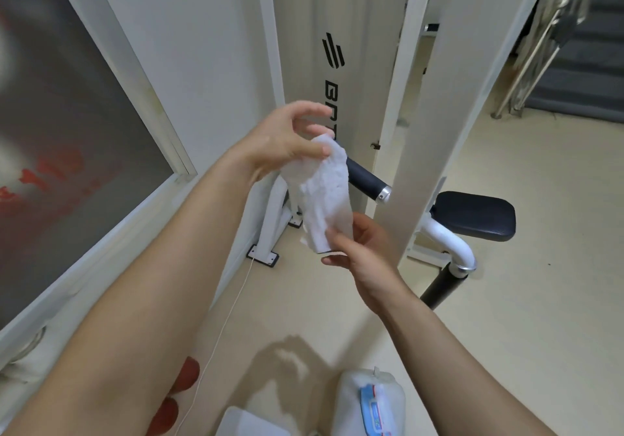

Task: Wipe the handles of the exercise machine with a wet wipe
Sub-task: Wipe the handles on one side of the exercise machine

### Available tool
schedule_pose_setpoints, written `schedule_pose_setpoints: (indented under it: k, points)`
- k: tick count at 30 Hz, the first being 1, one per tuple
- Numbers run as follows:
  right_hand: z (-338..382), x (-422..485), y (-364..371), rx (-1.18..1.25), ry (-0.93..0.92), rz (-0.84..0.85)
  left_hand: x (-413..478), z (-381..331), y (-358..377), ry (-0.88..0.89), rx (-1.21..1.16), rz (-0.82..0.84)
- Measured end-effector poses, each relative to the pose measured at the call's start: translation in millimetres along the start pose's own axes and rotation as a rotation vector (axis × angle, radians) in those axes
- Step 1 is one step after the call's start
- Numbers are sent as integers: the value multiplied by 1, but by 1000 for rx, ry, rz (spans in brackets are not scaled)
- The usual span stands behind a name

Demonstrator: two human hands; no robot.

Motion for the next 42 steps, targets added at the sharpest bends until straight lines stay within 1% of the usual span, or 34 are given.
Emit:
schedule_pose_setpoints:
  k: [3,9,13,16,18,20,22,23,24,26,27,28,29,30,31,33,35,36,37,39,40,42]
  points:
    - [5,10,-1,32,-21,-123,34,-25,7,102,187,65]
    - [10,29,-8,211,-30,-320,97,-56,30,196,384,197]
    - [3,39,-15,306,10,-443,125,-57,52,211,554,250]
    - [-12,40,-12,321,113,-431,137,-43,64,180,701,275]
    - [-21,34,-8,253,230,-395,140,-26,70,131,784,288]
    - [-24,24,-3,200,298,-354,136,-10,75,80,857,307]
    - [-22,13,0,140,338,-313,130,-4,70,26,927,256]
    - [-19,7,2,89,359,-276,126,-5,60,24,889,143]
    - [-13,0,4,19,371,-218,119,-8,46,57,745,-35]
    - [2,-14,10,-122,328,-80,81,-9,16,150,285,-530]
    - [10,-21,10,-177,272,-38,53,1,10,171,109,-775]
    - [18,-28,8,-221,198,-35,28,15,13,164,-11,-943]
    - [26,-35,3,-266,113,-73,11,32,23,134,-112,-1029]
    - [33,-41,-5,-321,18,-147,1,51,35,76,-218,-1034]
    - [42,-47,-14,-377,-81,-238,3,71,50,1,-379,-946]
    - [59,-59,-33,-477,-257,-420,15,98,82,-122,-796,-637]
    - [74,-65,-47,-591,-397,-529,25,104,109,-109,-1170,-323]
    - [79,-65,-51,-654,-448,-557,26,104,118,-70,-1312,-241]
    - [83,-64,-55,-711,-482,-572,28,107,121,-43,-1403,-200]
    - [86,-60,-62,-785,-513,-594,32,108,126,-39,-1473,-139]
    - [87,-58,-67,-777,-509,-612,34,108,128,-28,-1493,-103]
    - [88,-52,-86,-634,-448,-657,36,108,130,-22,-1470,-108]
Point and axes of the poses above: each hand's wrist, its own x-axis towards the middle knuckle, its own y-axis out of the palm, z = x × y, the point moved 6 cm from there along x, towards the middle knuckle, and after that the axes turned 9 degrees about z, right-handed, at the moved point
